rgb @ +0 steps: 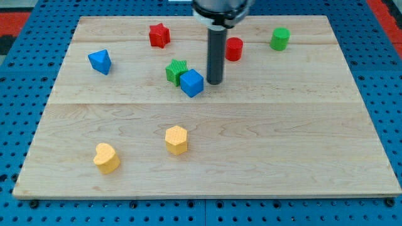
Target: Place the blue cube to the bottom side of the blue triangle
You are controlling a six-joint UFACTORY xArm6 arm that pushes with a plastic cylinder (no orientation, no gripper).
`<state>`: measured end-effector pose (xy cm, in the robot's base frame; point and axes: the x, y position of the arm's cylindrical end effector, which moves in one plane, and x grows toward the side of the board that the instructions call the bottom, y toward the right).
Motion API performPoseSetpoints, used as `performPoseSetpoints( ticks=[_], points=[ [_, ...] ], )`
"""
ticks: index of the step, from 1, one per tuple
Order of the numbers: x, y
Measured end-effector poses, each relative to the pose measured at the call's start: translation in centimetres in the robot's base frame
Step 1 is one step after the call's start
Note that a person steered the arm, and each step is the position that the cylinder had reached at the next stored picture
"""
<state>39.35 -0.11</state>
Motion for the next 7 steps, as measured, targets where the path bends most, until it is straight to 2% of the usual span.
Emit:
performPoseSetpoints(
  ticks=[1, 2, 3, 4, 5, 6, 7],
  points=[
    [4.1, -6.1],
    [3.8, -9.0],
    [1.4, -11.1],
    [2.4, -16.2],
    [1.7, -17.7],
    [1.3, -14.8],
    [-0.8, -15.8]
  ],
)
